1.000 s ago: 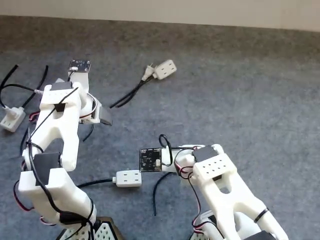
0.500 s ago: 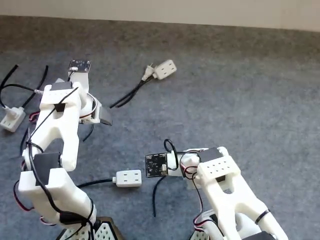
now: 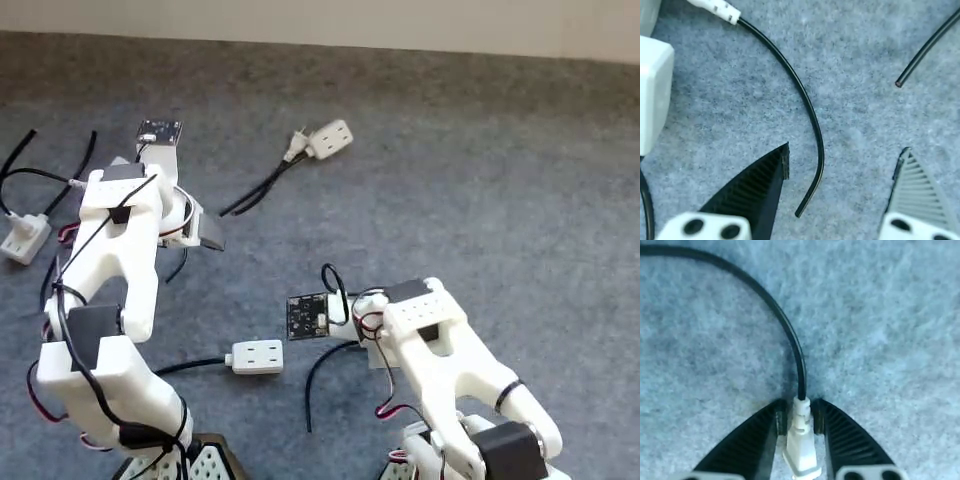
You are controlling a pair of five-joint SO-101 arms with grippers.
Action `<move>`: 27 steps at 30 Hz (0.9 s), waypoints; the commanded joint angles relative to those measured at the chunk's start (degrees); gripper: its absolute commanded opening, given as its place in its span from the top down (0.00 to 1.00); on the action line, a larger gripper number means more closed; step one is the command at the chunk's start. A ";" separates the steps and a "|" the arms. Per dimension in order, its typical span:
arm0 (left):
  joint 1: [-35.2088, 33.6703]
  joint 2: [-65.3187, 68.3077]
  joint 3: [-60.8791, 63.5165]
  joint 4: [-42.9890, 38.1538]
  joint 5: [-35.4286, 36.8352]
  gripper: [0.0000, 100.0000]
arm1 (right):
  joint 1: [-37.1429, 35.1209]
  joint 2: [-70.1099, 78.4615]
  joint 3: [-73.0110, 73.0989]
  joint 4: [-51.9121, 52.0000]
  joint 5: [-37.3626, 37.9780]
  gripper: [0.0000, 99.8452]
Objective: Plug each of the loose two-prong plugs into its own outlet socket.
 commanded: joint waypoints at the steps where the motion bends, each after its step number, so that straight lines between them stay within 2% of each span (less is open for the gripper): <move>1: 0.48 -2.33 -0.31 0.00 0.26 0.67 | -0.31 1.89 -0.84 -1.10 -0.97 0.89; 3: 0.57 -2.15 -0.31 0.00 0.26 0.67 | -0.31 -0.40 -0.84 -1.10 -3.43 0.92; 5: 0.75 -1.98 -0.31 0.00 0.26 0.67 | -0.22 -3.21 -0.92 -1.10 -6.33 0.99; 8: 2.51 -2.07 0.57 0.00 0.18 0.67 | 0.13 -7.69 -1.27 0.22 -10.64 0.99; 12: 3.03 -2.68 -0.31 0.35 -5.80 0.67 | 0.40 -12.88 -6.11 10.15 -16.35 0.99; 15: 3.03 -2.68 -5.58 5.10 -7.38 0.67 | 0.13 -16.40 -12.62 18.51 -21.10 0.99; 19: 3.03 -2.77 -19.74 14.95 -11.08 0.67 | -1.54 -16.57 -25.54 28.26 -31.91 0.99; 21: 2.33 -3.21 -27.91 18.90 -11.34 0.67 | -2.59 -14.81 -31.69 31.16 -40.70 0.99; 24: -0.75 -6.64 -36.44 21.27 -11.34 0.67 | -3.47 -10.59 -38.90 31.34 -54.15 0.99; 27: -4.26 -12.44 -38.20 21.36 -11.52 0.66 | -3.56 -4.97 -44.35 31.25 -63.91 0.99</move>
